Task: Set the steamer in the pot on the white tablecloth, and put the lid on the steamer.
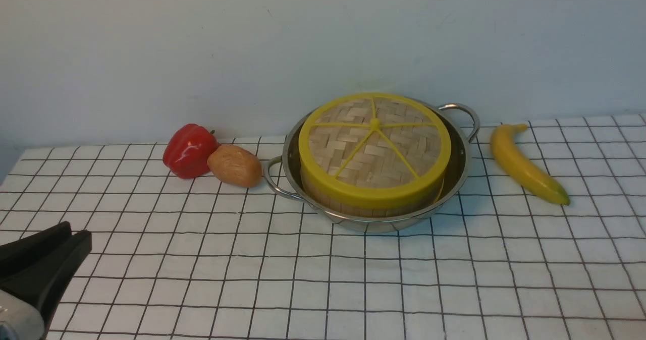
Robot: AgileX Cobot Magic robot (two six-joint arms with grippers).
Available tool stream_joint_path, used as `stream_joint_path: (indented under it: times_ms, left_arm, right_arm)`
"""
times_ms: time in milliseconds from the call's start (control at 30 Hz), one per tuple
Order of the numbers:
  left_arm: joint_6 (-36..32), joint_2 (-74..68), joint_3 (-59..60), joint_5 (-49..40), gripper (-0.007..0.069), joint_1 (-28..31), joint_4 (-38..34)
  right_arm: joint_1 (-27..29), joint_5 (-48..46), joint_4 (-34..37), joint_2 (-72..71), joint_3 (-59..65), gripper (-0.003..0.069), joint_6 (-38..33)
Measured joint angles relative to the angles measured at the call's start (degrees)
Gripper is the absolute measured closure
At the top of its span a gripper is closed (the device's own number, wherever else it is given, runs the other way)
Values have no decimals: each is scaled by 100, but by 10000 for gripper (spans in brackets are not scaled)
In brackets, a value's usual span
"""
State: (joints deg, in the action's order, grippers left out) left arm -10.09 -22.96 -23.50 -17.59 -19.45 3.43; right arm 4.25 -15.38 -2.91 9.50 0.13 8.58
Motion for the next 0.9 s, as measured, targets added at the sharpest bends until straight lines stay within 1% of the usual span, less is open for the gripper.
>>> stream_joint_path:
  times_ms: [167,267,800,867,900]
  left_arm:
    - [0,0,0,-16,508,0,0]
    - [0,-2,0,-16,505,0,0]
    - [0,-9,0,-36,475,0,0]
    - [0,31,0,-56,475,33,0]
    - [-25,148,2,-81,475,137,0]
  right_arm:
    - [0,4,65,-555,35,590,11]
    - [0,30,291,-911,35,582,11]
    - [0,54,389,-922,37,544,17]
    - [0,54,389,-922,37,540,17]
    - [0,55,389,-922,37,538,17]
